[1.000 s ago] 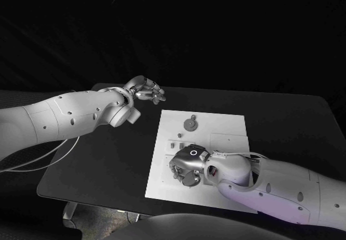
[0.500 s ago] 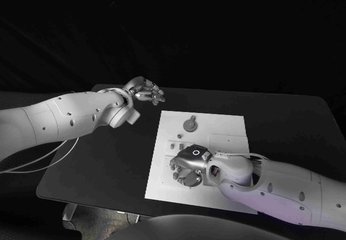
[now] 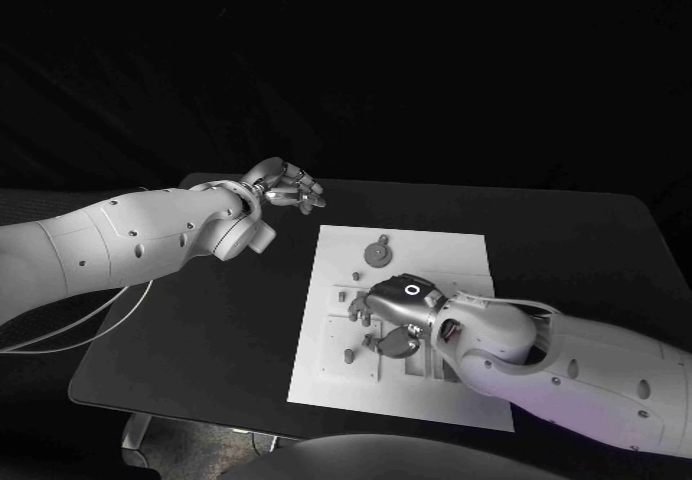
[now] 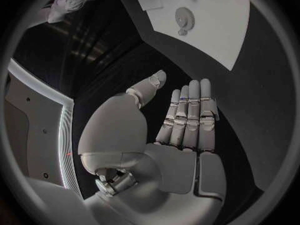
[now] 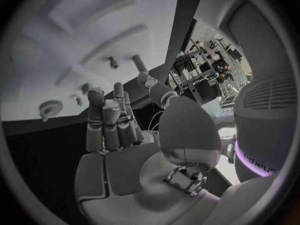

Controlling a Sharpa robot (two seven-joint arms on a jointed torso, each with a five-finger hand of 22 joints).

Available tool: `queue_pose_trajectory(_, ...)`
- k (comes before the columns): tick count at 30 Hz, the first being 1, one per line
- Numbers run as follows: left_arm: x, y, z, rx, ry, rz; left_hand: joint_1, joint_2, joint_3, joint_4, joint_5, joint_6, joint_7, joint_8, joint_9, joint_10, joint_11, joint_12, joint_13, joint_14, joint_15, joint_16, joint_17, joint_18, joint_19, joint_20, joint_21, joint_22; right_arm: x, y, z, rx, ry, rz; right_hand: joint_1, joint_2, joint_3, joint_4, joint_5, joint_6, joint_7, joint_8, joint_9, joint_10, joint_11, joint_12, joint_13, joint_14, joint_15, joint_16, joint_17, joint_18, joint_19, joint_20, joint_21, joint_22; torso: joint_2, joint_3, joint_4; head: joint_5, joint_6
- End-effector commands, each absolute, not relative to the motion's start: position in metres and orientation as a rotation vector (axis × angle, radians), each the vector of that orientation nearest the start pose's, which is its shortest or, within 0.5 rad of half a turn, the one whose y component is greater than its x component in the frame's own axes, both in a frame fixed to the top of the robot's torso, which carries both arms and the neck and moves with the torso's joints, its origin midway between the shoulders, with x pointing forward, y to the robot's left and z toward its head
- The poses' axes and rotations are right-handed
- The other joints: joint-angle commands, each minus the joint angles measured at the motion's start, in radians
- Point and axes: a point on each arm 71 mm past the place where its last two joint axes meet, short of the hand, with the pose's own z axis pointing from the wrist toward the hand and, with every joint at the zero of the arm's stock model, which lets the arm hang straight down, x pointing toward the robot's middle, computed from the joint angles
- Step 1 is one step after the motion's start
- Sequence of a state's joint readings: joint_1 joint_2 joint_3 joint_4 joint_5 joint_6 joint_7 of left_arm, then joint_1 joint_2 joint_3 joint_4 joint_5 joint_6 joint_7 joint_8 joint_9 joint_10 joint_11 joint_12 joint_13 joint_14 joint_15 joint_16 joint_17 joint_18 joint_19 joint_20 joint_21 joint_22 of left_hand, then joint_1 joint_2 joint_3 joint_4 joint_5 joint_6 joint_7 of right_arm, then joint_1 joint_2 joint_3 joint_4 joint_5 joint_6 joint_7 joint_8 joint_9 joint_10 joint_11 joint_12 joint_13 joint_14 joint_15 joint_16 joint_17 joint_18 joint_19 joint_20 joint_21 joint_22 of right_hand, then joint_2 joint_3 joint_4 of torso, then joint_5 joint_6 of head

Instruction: Assemble the parts on the task board

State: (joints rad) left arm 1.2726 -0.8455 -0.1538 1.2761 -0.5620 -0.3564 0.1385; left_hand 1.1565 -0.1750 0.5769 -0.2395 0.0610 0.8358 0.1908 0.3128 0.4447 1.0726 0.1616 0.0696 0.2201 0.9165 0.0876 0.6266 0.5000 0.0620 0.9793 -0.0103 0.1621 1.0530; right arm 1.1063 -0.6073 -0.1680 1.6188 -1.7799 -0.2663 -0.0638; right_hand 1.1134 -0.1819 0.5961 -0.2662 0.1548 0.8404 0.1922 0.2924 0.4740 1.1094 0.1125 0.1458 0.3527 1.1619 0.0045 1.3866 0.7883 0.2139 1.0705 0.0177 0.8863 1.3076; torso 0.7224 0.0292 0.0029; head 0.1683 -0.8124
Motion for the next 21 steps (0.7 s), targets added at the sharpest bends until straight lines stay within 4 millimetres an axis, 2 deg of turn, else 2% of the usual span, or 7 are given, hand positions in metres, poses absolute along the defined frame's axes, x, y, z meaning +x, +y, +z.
queue_pose_trajectory(1,0.527,0.291,-0.199,-0.685,1.632,-0.906,0.001,0.008,0.001,0.006,-0.002,-0.007,-0.001,-0.003,-0.001,-0.007,0.003,0.0,-0.001,0.002,0.007,-0.007,0.001,0.011,0.001,0.005,-0.005,0.001,0.407,-0.069,-0.233,-0.539,1.632,0.936,0.01,0.005,0.0,-0.008,-0.003,0.011,-0.007,0.005,-0.001,0.007,-0.002,0.009,0.006,0.01,-0.004,0.006,0.0,0.048,0.008,-0.007,0.005,0.017,-0.001,-0.0002,-0.0008,-0.008,0.009)
queue_pose_trajectory(10,0.528,0.294,-0.199,-0.691,1.628,-0.898,0.0,0.007,0.001,0.007,-0.002,-0.007,-0.001,-0.003,-0.001,-0.007,0.003,0.0,-0.002,0.002,0.007,-0.008,0.002,0.01,0.001,0.005,-0.005,0.001,0.444,-0.138,-0.204,-0.269,1.789,0.828,-0.009,0.017,-0.011,0.009,-0.003,0.027,-0.012,0.015,0.001,0.046,-0.018,0.034,0.021,0.018,-0.019,0.005,-0.003,0.048,0.013,-0.008,0.008,0.017,-0.003,-0.0004,-0.0042,-0.025,0.022)
queue_pose_trajectory(13,0.528,0.294,-0.199,-0.697,1.626,-0.898,-0.027,0.008,-0.009,0.031,-0.002,-0.009,0.0,-0.002,-0.001,-0.007,0.003,0.001,-0.004,0.003,0.007,-0.012,0.008,0.01,0.003,0.005,-0.006,0.003,0.451,-0.165,-0.205,-0.22,1.89,0.733,-0.035,0.035,-0.022,0.037,-0.002,0.082,-0.041,0.05,0.023,0.127,-0.06,0.11,0.09,0.013,-0.059,-0.004,-0.007,0.048,0.003,-0.006,0.0,0.015,-0.003,-0.0012,-0.0053,-0.037,0.027)
queue_pose_trajectory(15,0.528,0.294,-0.199,-0.703,1.623,-0.898,-0.043,0.004,-0.017,0.046,-0.002,-0.009,-0.001,-0.002,-0.001,-0.008,0.003,0.001,-0.006,0.004,0.006,-0.015,0.013,0.011,0.003,0.005,-0.009,0.004,0.451,-0.178,-0.211,-0.181,1.983,0.677,-0.043,0.039,-0.029,0.049,-0.002,0.088,-0.05,0.053,0.032,0.155,-0.081,0.2,0.195,0.006,-0.081,-0.011,-0.009,0.048,-0.001,-0.004,-0.006,0.013,-0.003,-0.0018,-0.0055,-0.043,0.029)
queue_pose_trajectory(18,0.529,0.295,-0.199,-0.707,1.621,-0.897,-0.06,0.0,-0.028,0.063,-0.003,-0.011,-0.001,-0.001,-0.001,-0.007,0.003,0.001,-0.008,0.005,0.006,-0.02,0.019,0.012,0.003,0.004,-0.011,0.006,0.447,-0.192,-0.22,-0.143,2.089,0.604,-0.064,0.036,-0.042,0.07,-0.002,0.081,-0.064,0.046,0.035,0.163,-0.092,0.339,0.333,0.005,-0.091,-0.013,-0.009,0.048,-0.001,-0.001,-0.01,0.012,-0.002,-0.0005,-0.0054,-0.052,0.03)
queue_pose_trajectory(19,0.529,0.294,-0.2,-0.707,1.622,-0.897,-0.067,-0.001,-0.033,0.07,-0.003,-0.011,-0.001,-0.001,-0.002,-0.007,0.003,0.001,-0.009,0.005,0.006,-0.022,0.022,0.012,0.003,0.004,-0.012,0.006,0.445,-0.196,-0.223,-0.128,2.137,0.576,-0.068,0.012,-0.045,0.079,-0.002,0.082,-0.075,0.044,0.039,0.127,-0.097,0.466,0.458,0.006,-0.102,-0.009,-0.006,0.048,0.001,-0.005,-0.011,0.013,-0.003,0.0001,-0.0063,-0.053,0.03)
queue_pose_trajectory(21,0.529,0.294,-0.2,-0.708,1.623,-0.896,-0.082,-0.004,-0.045,0.082,-0.003,-0.012,0.0,-0.001,-0.002,-0.007,0.002,0.001,-0.01,0.006,0.006,-0.025,0.027,0.012,0.003,0.004,-0.014,0.007,0.438,-0.203,-0.23,-0.062,2.209,0.542,-0.109,0.019,-0.048,0.124,-0.024,0.081,-0.07,0.04,0.042,0.09,-0.102,0.549,0.539,0.01,-0.098,0.0,0.0,0.048,0.004,-0.004,-0.011,0.013,-0.003,0.0016,-0.0071,-0.057,0.028)
